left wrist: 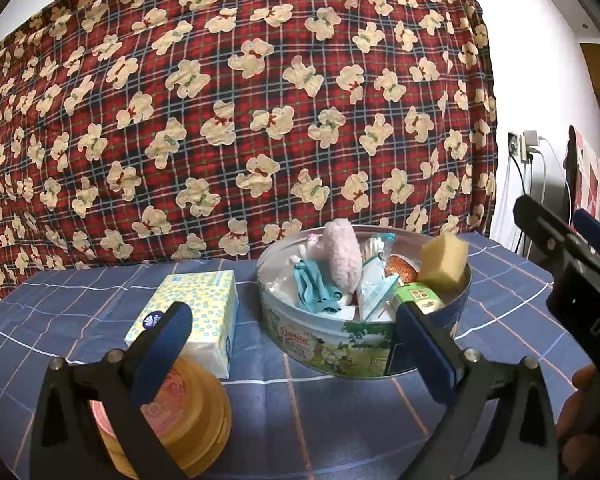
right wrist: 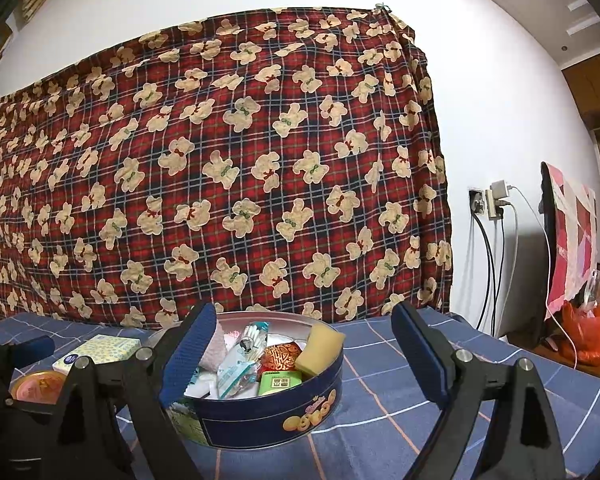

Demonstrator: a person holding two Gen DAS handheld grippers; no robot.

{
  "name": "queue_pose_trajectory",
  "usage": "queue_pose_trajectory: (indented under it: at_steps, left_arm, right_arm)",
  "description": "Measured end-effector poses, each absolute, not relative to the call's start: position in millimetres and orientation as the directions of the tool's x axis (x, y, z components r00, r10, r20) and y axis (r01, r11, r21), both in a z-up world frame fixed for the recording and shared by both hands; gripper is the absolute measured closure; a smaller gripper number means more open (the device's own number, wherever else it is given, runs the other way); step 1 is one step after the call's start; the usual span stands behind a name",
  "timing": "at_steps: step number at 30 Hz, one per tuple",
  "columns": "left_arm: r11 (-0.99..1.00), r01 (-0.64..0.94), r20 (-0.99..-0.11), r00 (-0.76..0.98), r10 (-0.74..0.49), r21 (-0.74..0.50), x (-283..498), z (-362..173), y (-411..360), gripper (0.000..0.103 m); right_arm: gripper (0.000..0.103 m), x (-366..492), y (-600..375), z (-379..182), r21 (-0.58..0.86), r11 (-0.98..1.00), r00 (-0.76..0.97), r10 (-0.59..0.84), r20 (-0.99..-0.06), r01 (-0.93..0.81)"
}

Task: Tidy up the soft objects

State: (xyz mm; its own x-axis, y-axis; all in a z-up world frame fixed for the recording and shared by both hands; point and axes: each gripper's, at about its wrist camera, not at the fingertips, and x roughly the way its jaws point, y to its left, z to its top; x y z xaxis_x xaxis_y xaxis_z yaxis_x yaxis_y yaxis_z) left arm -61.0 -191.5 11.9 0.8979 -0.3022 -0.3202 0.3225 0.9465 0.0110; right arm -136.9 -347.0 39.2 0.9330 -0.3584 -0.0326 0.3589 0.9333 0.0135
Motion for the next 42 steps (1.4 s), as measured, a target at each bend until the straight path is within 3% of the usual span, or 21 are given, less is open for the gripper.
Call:
queue_pose_trajectory:
  at_steps: [42]
  left_arm:
    - [0.932,0.363,-0.325,0.883,-0.339,0.013,-61.3,12.1,-193.2,0.000]
  right_arm:
    - [0.012,-137.9,-347.7,38.9,0.017,0.933,0.933,-0.358,-0.033,0.359]
